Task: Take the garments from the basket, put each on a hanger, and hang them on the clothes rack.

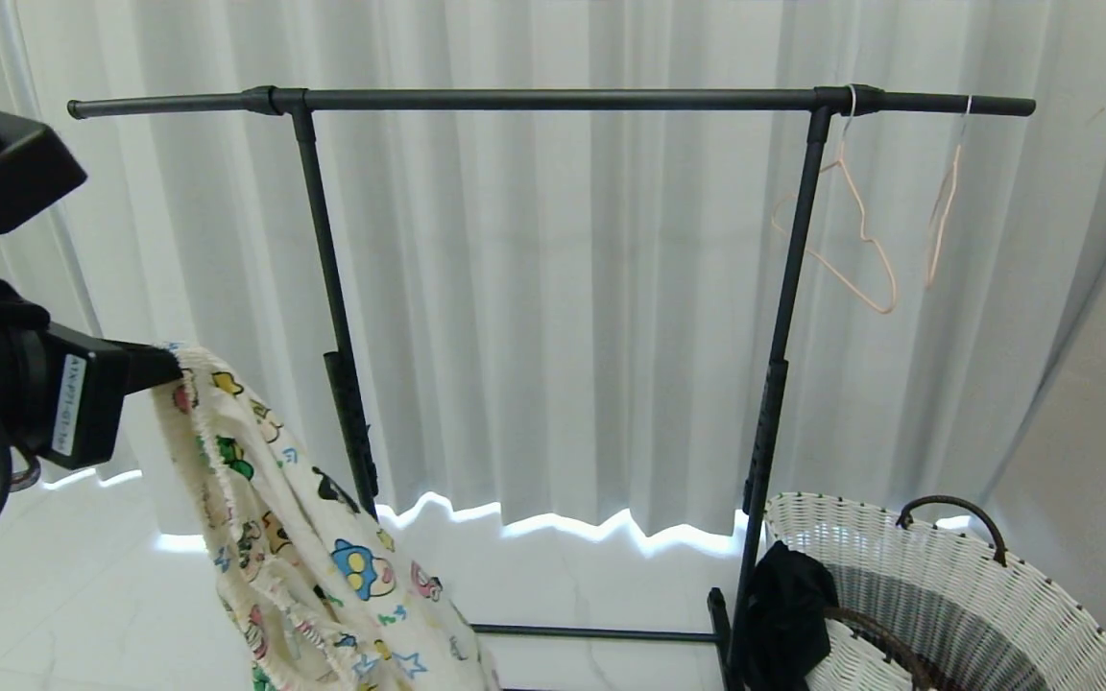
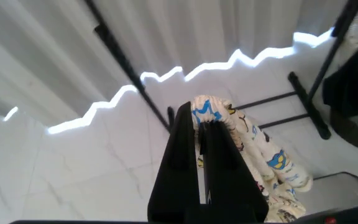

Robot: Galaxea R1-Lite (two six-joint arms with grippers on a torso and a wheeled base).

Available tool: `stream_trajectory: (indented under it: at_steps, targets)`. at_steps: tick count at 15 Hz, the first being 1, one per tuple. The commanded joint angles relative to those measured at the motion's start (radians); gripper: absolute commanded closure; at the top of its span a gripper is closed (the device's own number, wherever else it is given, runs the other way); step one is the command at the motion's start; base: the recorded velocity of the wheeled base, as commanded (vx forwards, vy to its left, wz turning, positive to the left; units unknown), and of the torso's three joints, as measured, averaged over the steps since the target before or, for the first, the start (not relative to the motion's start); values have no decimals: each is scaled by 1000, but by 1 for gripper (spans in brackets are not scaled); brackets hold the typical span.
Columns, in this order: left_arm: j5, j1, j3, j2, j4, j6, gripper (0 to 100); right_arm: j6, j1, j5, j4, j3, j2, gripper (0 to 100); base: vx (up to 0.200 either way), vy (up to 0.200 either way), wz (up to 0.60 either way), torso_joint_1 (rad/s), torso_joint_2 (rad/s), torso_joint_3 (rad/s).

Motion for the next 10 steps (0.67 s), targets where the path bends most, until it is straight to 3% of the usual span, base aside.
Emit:
stream_trajectory:
  at_steps: [1,4,7,10]
  targets:
    - [-9,63,43,-51,-4,4,100,-4,-49,2,-11,59,-54,0,0,0,0,0,0,0]
    - [-2,63,95,-67,-85,5,100,33,-51,28,-89,97,-55,0,0,0,0,7,-33,-27]
    - [1,65,179,-96,-187,16,100,33,-51,36,-105,99,-52,0,0,0,0,115,-344,-225]
    - [1,87,210,-133,-190,56,100,33,-51,36,-115,96,-52,0,0,0,0,159,-439,-276]
